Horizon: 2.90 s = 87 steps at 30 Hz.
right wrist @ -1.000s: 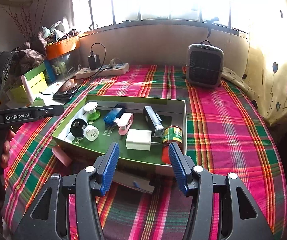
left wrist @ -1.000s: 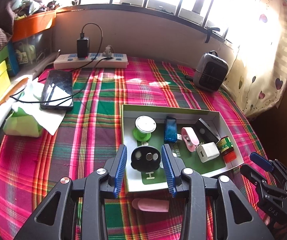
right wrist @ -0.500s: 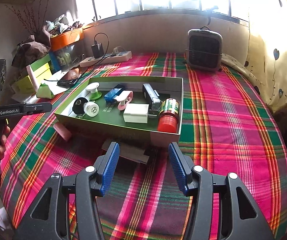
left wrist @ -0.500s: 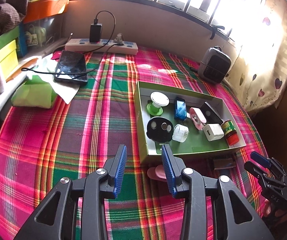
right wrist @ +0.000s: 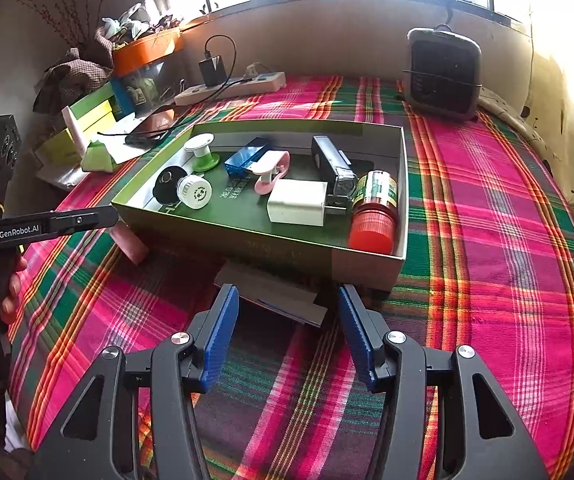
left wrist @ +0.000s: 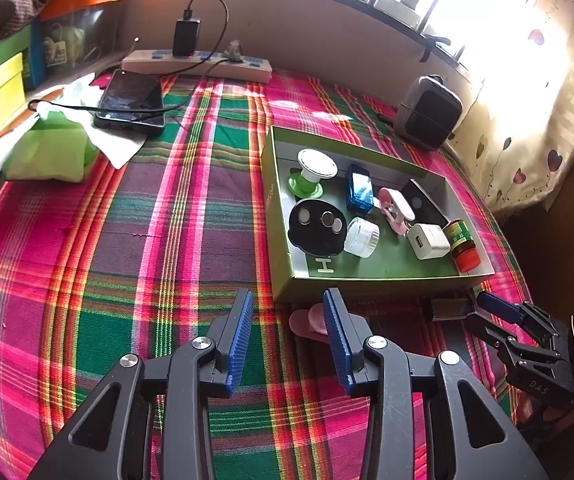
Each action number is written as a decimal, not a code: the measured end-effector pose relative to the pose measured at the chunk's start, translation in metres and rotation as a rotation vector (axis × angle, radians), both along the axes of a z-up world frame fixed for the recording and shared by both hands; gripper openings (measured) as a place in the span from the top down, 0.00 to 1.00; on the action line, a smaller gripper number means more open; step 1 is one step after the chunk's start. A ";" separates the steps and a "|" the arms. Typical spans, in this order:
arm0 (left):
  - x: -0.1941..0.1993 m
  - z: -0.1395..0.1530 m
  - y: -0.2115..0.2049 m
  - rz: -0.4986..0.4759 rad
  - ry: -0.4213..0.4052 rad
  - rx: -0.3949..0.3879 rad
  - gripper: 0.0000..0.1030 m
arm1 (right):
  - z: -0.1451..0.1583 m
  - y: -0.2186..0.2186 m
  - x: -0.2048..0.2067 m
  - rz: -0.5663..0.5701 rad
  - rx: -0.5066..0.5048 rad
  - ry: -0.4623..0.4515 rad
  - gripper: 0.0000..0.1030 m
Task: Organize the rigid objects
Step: 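Withdraw right tool toward the black stapler while left tool moves toward the pink eraser, then close right gripper on the black stapler and lift it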
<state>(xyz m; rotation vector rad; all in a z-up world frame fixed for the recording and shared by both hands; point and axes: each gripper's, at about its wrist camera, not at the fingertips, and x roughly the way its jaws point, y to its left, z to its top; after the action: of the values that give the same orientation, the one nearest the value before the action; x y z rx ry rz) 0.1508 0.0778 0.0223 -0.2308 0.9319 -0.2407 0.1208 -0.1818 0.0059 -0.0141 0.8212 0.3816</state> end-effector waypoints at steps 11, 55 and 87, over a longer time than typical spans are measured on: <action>0.002 -0.003 -0.004 -0.012 0.008 -0.003 0.65 | 0.000 0.014 -0.017 0.084 -0.021 -0.002 0.49; -0.011 -0.009 -0.011 -0.063 0.038 -0.035 0.65 | -0.011 0.040 -0.016 0.194 -0.086 0.049 0.49; -0.009 -0.003 0.001 -0.026 0.020 -0.034 0.65 | -0.010 0.060 -0.016 0.098 -0.126 0.017 0.76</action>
<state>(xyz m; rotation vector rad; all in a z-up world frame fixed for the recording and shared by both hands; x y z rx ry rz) 0.1419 0.0793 0.0189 -0.2524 0.9515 -0.2789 0.1052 -0.1214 -0.0041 -0.1686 0.8621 0.4219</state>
